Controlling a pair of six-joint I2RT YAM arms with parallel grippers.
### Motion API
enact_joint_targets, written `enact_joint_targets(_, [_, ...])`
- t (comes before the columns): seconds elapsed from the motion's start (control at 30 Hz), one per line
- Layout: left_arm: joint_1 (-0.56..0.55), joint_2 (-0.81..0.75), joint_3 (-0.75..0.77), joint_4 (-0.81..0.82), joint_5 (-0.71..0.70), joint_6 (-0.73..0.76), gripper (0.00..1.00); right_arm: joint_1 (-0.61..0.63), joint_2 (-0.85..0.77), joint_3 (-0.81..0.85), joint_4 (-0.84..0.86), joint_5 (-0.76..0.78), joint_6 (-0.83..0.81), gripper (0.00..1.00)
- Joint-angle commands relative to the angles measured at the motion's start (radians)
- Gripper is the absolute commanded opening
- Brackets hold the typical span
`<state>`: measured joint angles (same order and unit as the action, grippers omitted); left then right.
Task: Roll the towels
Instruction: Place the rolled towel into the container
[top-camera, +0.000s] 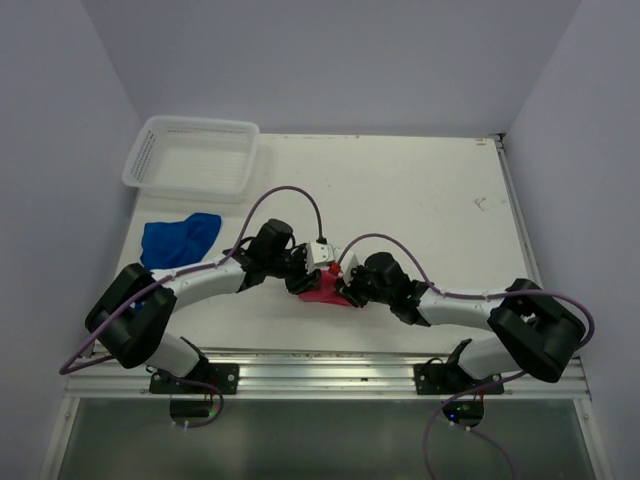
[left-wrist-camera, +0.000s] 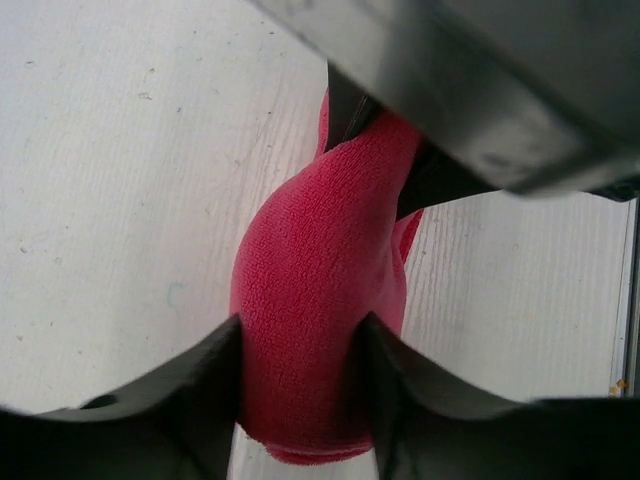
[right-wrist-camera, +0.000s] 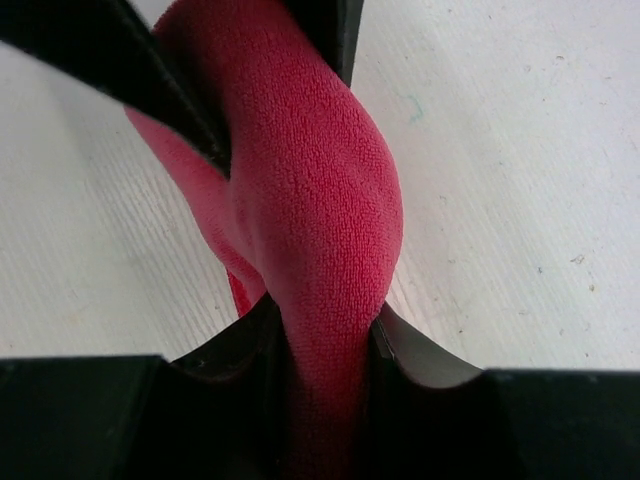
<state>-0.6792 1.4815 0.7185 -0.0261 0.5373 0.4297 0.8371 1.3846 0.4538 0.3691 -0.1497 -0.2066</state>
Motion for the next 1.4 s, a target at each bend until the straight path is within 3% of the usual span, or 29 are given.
enact_joint_targets(0.0, [-0.029, 0.045, -0.022, -0.141, -0.037, 0.055, 0.43, 0.003, -0.029, 0.006, 0.076, 0.067, -0.008, 0.09])
enact_joint_targets(0.1, [-0.029, 0.045, -0.021, -0.150, -0.030, 0.063, 0.27, 0.005, -0.029, 0.005, 0.079, 0.091, -0.002, 0.17])
enact_joint_targets(0.27, [-0.029, 0.046, -0.016, -0.166, -0.011, 0.080, 0.06, 0.003, -0.041, 0.002, 0.083, 0.142, 0.013, 0.48])
enact_joint_targets(0.43, [-0.031, 0.037, -0.025, -0.156, -0.020, 0.081, 0.03, 0.003, -0.100, -0.038, 0.126, 0.176, 0.024, 0.62])
enact_joint_targets(0.53, [-0.029, 0.034, -0.027, -0.146, -0.043, 0.073, 0.04, 0.003, -0.148, -0.055, 0.134, 0.187, 0.033, 0.79])
enact_joint_targets(0.83, [-0.029, 0.036, -0.030, -0.124, -0.069, 0.058, 0.15, 0.003, -0.242, -0.072, 0.096, 0.165, 0.026, 0.87])
enact_joint_targets(1.07, [-0.029, 0.040, -0.022, -0.112, -0.085, 0.040, 0.43, 0.003, -0.318, -0.078, 0.062, 0.191, 0.032, 0.87])
enact_joint_targets(1.37, [-0.029, 0.005, -0.013, -0.118, -0.053, 0.047, 0.60, -0.004, -0.392, -0.075, 0.010, 0.228, 0.065, 0.88])
